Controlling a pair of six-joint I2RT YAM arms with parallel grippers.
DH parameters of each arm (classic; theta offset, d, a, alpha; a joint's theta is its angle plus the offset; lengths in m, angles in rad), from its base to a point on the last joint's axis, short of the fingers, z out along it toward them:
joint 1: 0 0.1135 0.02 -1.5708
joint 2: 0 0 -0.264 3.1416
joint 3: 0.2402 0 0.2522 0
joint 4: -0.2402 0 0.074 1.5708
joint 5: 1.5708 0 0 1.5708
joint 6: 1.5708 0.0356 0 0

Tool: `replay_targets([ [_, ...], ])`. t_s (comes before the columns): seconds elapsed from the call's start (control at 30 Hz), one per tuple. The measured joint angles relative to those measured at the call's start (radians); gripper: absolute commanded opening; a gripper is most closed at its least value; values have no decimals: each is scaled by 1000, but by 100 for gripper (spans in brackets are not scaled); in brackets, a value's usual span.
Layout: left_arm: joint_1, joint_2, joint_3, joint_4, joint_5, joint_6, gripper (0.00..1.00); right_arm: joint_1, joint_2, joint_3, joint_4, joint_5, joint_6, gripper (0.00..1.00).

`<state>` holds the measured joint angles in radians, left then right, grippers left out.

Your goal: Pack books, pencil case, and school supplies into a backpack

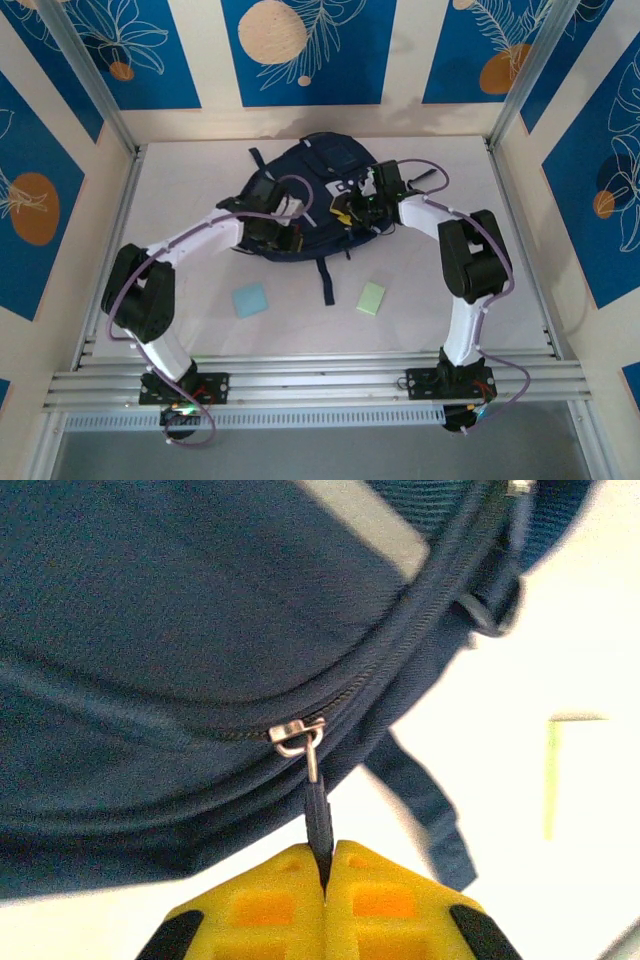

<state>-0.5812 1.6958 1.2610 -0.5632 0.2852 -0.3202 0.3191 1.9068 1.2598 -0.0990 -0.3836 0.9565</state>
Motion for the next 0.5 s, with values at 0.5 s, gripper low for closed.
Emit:
replay_targets([
  [0.5, -159, 91, 84, 139, 153, -159, 0, -34, -314, -275, -77, 37, 27, 60],
])
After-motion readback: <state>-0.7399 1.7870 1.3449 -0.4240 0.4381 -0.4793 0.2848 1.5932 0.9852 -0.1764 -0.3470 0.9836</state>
